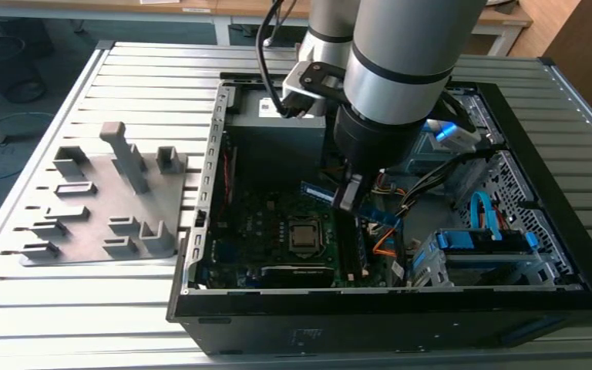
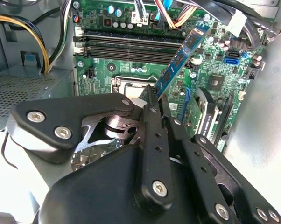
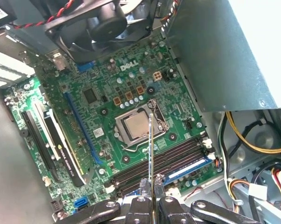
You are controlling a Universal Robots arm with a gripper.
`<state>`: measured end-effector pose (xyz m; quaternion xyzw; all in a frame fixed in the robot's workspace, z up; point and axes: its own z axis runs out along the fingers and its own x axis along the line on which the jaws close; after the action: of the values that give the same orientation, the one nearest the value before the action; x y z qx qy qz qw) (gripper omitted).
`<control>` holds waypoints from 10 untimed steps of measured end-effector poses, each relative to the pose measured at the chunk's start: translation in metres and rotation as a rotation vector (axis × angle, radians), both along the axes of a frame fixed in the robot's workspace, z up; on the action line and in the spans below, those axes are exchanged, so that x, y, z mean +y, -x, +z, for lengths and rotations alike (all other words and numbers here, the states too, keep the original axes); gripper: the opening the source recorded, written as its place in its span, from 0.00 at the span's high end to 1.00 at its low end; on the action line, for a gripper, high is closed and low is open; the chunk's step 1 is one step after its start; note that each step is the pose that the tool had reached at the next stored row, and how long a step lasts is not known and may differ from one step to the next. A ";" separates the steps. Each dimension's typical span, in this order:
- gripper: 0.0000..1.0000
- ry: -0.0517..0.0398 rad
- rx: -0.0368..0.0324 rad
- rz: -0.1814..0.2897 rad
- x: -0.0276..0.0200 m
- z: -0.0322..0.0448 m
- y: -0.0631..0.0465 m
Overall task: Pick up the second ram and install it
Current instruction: 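Insert the second ram into the second slot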
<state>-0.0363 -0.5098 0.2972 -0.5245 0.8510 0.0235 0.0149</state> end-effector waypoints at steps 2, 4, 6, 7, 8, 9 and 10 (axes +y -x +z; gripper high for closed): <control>0.86 0.0001 0.0000 -0.010 0.0000 0.0000 0.000; 0.86 0.0001 0.0000 -0.022 0.0000 -0.0001 0.000; 0.86 0.0003 0.0001 -0.033 0.0000 0.0000 0.000; 0.86 0.0003 0.0000 -0.039 0.0000 -0.0001 0.000; 0.86 0.0004 0.0000 -0.045 0.0000 -0.0001 0.000; 0.86 0.0004 0.0000 -0.050 0.0000 -0.0001 0.000; 0.86 0.0006 0.0000 -0.056 0.0000 -0.0001 0.000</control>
<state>-0.0363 -0.5098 0.2971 -0.5003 0.8654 0.0228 0.0154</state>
